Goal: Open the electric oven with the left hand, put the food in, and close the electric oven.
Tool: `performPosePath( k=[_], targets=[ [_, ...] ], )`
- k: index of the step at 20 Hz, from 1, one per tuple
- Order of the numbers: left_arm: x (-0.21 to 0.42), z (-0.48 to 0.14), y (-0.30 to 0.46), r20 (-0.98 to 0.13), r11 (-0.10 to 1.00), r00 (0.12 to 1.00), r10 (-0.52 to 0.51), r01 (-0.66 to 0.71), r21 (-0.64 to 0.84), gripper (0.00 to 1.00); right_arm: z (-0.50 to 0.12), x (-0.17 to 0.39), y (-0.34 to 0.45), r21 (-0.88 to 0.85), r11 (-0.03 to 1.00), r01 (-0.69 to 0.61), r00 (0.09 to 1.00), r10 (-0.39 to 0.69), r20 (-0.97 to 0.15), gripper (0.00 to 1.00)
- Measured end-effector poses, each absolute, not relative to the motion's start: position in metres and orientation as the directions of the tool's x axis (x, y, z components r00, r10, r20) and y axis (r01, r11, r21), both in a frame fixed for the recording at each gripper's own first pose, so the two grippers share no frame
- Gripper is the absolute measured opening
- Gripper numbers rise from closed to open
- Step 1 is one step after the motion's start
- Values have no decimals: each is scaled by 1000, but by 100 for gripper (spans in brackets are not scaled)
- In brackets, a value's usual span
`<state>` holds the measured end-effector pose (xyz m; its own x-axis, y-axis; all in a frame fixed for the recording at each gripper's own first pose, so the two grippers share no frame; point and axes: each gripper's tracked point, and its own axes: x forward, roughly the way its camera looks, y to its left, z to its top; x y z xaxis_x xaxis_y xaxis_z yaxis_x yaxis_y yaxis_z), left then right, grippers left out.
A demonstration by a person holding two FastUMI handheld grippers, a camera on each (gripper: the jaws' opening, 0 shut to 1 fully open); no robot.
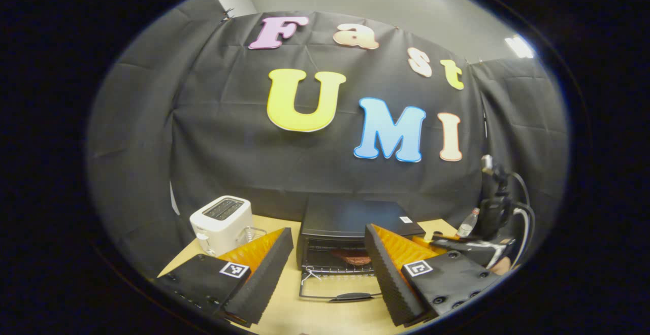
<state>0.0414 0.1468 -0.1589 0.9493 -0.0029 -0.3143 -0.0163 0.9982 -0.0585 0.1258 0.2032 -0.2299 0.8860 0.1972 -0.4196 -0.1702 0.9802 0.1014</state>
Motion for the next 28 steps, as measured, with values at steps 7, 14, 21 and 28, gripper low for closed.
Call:
performPosePath(
  k=[7, 14, 21, 28],
  targets=[
    [45, -159, 97, -295, 998, 954, -46, 28, -63, 97, -110, 94, 123, 29, 995, -97, 975, 101, -196, 76],
    [38, -175, 60, -321, 997, 945, -65, 51, -53, 97, -56, 66, 80, 1, 997, -77, 993, 77, -91, 99],
    [18, -231, 34, -449, 996, 889, -86, 63, -66, 94, -50, 56, 76, 8, 994, -107, 991, 107, -82, 98],
    [-6, -334, 36, -678, 996, 731, -74, 27, -79, 97, -70, 51, 63, 19, 995, -101, 985, 103, -141, 98]
  ],
)
